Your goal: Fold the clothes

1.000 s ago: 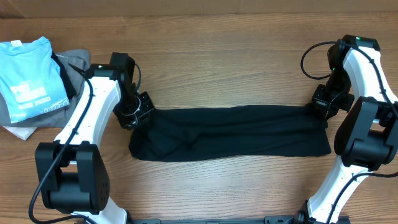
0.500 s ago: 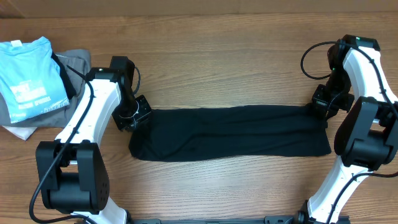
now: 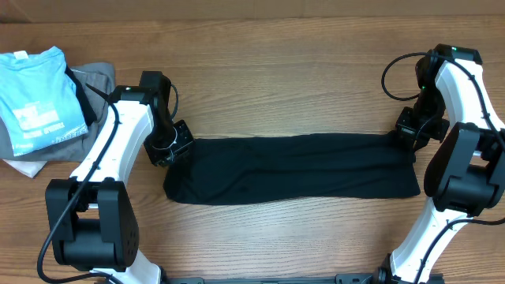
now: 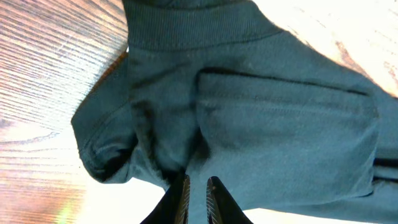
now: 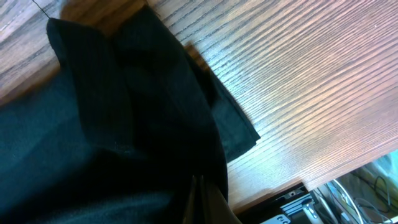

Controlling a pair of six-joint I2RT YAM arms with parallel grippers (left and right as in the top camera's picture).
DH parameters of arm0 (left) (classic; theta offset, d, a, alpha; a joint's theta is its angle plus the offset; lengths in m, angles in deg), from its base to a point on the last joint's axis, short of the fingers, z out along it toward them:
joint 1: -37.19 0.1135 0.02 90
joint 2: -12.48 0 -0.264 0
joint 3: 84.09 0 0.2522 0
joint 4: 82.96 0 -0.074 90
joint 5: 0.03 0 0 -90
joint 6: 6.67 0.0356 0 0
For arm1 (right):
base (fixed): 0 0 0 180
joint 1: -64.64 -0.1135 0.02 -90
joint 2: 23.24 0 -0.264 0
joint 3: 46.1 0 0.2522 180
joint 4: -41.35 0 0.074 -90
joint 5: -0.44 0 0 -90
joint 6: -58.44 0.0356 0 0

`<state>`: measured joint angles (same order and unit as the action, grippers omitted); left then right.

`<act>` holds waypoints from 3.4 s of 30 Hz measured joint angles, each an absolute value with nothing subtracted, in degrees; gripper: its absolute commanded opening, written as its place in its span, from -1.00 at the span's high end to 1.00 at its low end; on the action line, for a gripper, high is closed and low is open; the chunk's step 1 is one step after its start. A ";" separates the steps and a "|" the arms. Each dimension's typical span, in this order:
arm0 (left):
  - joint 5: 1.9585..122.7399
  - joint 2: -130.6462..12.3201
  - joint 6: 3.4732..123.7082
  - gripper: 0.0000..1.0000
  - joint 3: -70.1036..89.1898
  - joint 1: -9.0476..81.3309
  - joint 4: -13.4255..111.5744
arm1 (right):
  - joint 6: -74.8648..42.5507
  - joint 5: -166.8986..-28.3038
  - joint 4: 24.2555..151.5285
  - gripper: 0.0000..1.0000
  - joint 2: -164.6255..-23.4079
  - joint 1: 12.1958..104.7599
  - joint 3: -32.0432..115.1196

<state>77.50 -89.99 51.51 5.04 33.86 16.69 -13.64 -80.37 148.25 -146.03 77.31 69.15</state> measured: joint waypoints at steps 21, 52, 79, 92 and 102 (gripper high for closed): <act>78.83 -89.99 55.45 0.83 5.06 33.86 13.87 | -9.23 -77.50 151.66 0.92 -146.03 77.77 69.15; 79.53 -89.99 55.69 0.54 5.15 33.86 13.17 | -9.97 -80.21 133.61 0.68 -145.96 86.25 54.60; 79.57 -89.99 56.80 0.43 5.30 33.86 13.28 | -33.51 -99.64 123.88 -0.72 -133.22 95.45 44.52; 79.57 -89.99 56.96 0.43 5.35 33.86 13.66 | -34.80 -101.11 115.95 0.53 -132.95 92.67 35.23; 79.55 -89.99 56.96 0.46 5.37 33.92 15.60 | -33.93 -102.62 116.12 0.93 -133.30 89.44 36.68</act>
